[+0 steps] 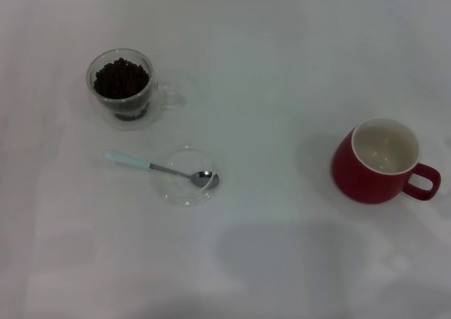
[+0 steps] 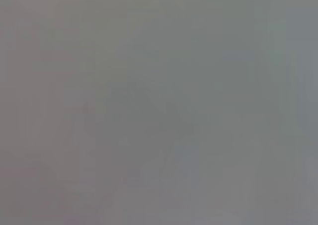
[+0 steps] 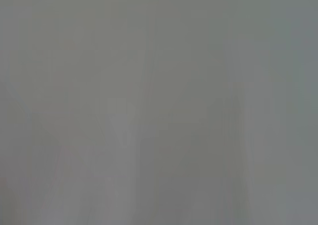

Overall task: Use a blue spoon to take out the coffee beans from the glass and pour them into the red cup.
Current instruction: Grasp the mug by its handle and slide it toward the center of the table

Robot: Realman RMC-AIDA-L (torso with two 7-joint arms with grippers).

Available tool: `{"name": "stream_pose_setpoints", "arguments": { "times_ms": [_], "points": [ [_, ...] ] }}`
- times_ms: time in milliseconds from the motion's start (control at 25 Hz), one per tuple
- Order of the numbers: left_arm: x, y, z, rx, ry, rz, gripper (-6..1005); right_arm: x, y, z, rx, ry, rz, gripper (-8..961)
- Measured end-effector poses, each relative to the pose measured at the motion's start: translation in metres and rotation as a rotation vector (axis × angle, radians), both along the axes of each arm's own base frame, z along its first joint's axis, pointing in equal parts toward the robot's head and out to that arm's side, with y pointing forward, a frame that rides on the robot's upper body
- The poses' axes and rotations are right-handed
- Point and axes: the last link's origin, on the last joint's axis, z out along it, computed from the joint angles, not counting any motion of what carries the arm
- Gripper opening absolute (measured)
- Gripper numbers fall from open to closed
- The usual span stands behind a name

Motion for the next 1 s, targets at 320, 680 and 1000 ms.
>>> {"name": "stream_pose_setpoints", "arguments": {
  "times_ms": [320,680,1000],
  "points": [
    [-0.001,-0.001,0.000,-0.001,-0.003,0.002,862,0.003,-0.011,-0.004,-0.035,-0.012,-0.017,843],
    [-0.002,-0.004,0.000,-0.003,-0.004,0.008,863,0.016,-0.012,-0.024,-0.157,-0.068,-0.109,842],
    [-0.003,-0.006,-0.001,-0.004,-0.006,0.014,863,0.029,-0.003,-0.041,-0.222,-0.125,-0.201,841]
  ]
}}
